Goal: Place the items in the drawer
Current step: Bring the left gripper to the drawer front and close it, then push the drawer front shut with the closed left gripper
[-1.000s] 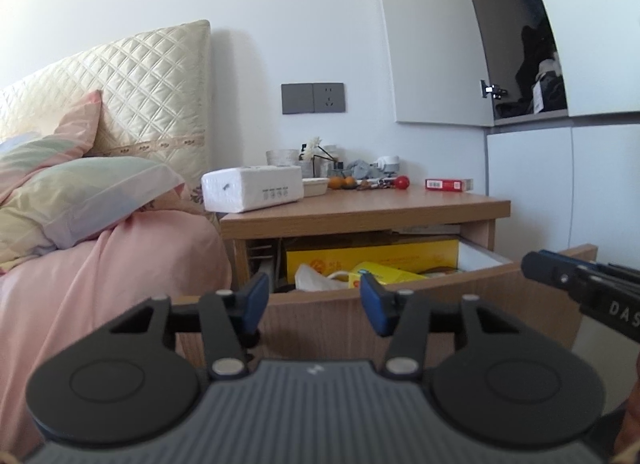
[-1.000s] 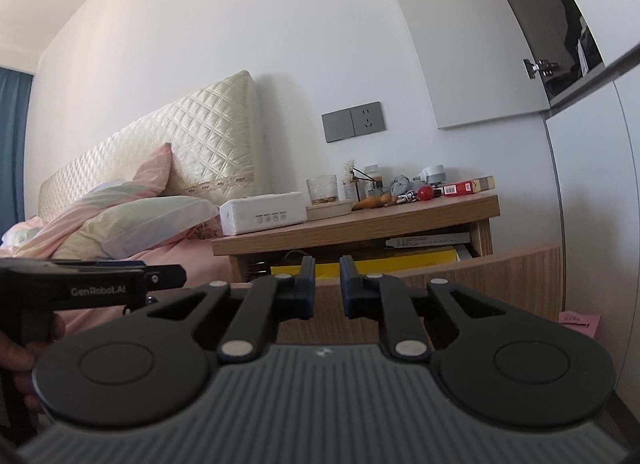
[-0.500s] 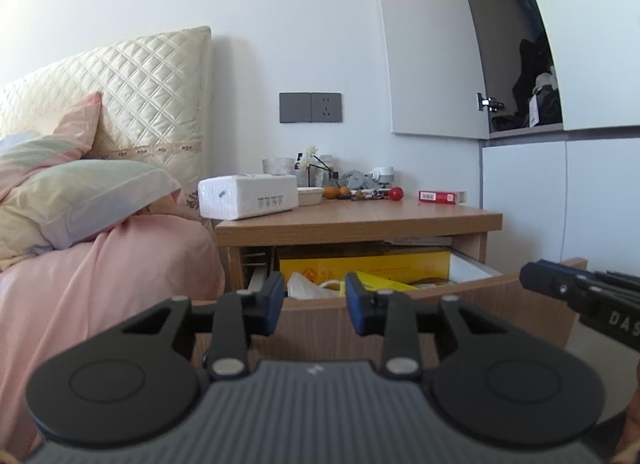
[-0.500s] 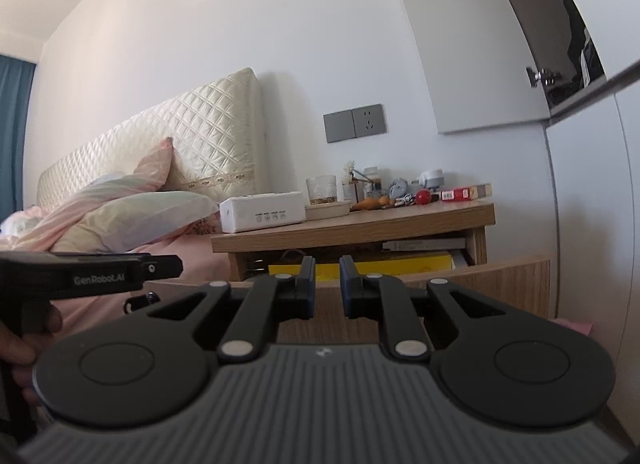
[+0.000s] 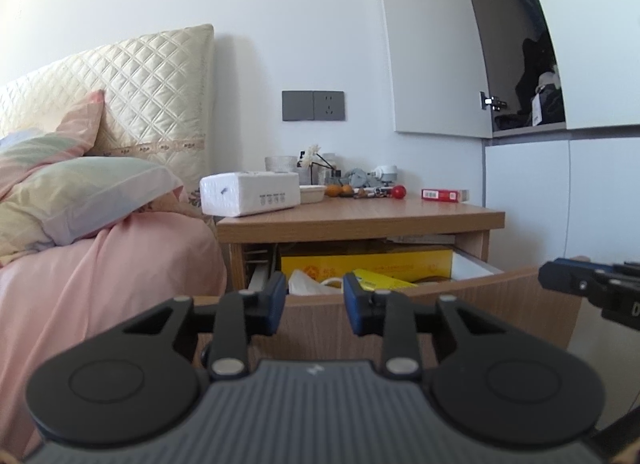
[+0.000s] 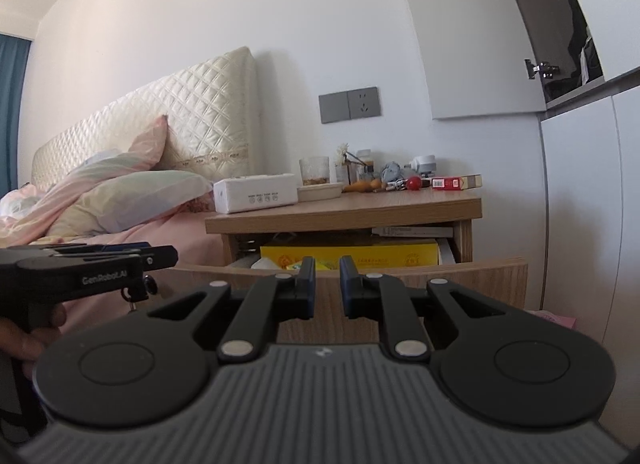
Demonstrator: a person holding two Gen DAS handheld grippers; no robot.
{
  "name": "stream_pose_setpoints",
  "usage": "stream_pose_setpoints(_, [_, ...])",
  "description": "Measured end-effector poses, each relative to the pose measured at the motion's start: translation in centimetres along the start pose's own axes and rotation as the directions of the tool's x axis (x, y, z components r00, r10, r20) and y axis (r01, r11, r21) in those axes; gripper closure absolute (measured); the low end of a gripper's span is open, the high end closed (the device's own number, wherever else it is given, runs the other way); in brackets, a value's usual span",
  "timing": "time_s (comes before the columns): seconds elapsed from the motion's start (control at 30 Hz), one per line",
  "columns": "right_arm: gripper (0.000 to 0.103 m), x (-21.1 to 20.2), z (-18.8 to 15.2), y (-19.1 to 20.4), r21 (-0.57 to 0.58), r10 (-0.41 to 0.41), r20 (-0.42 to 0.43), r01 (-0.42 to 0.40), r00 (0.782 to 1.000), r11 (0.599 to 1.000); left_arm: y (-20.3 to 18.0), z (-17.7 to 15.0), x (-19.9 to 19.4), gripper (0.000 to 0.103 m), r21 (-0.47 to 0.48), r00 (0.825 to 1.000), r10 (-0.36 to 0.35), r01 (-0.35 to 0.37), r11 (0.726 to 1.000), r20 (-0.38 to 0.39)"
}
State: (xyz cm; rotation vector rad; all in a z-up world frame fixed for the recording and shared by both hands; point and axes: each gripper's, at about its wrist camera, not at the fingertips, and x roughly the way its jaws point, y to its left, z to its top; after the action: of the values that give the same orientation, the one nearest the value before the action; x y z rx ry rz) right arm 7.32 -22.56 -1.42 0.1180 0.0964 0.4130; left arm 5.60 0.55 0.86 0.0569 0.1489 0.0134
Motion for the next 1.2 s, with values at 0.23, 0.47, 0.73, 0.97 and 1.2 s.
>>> stream_pose_setpoints(0.23, [0.092,0.5,0.2,0.3,-0.019,-0.011,-0.036,0.011,0.999,1.0,-0.1,-0.3,0.3,0.073,-0.025,1.0,0.03,-0.03,0.999,-0.002])
stream_pose_setpoints(0.47, [0.1,1.0,-0.2,1.2,-0.045,-0.033,-0.051,0.031,0.998,0.999,0.1,-0.7,0.5,0.085,-0.023,0.999,0.037,-0.037,0.999,-0.018])
stream_pose_setpoints(0.73, [0.1,1.7,-1.0,1.8,-0.039,-0.082,-0.062,0.08,0.995,0.996,-0.9,-1.4,0.4,0.086,0.022,0.999,0.019,-0.018,1.0,-0.037])
stream_pose_setpoints(0.97, [0.1,2.5,-1.3,1.3,0.034,-0.1,-0.074,0.103,0.992,0.994,-1.2,-2.1,1.0,0.096,0.032,0.997,0.02,-0.018,0.999,-0.075])
stream_pose_setpoints(1.2, [0.1,3.6,-1.3,1.0,0.075,-0.114,-0.095,0.122,0.989,0.99,-1.2,-2.9,2.0,0.1,0.039,0.993,0.029,-0.024,0.999,-0.112])
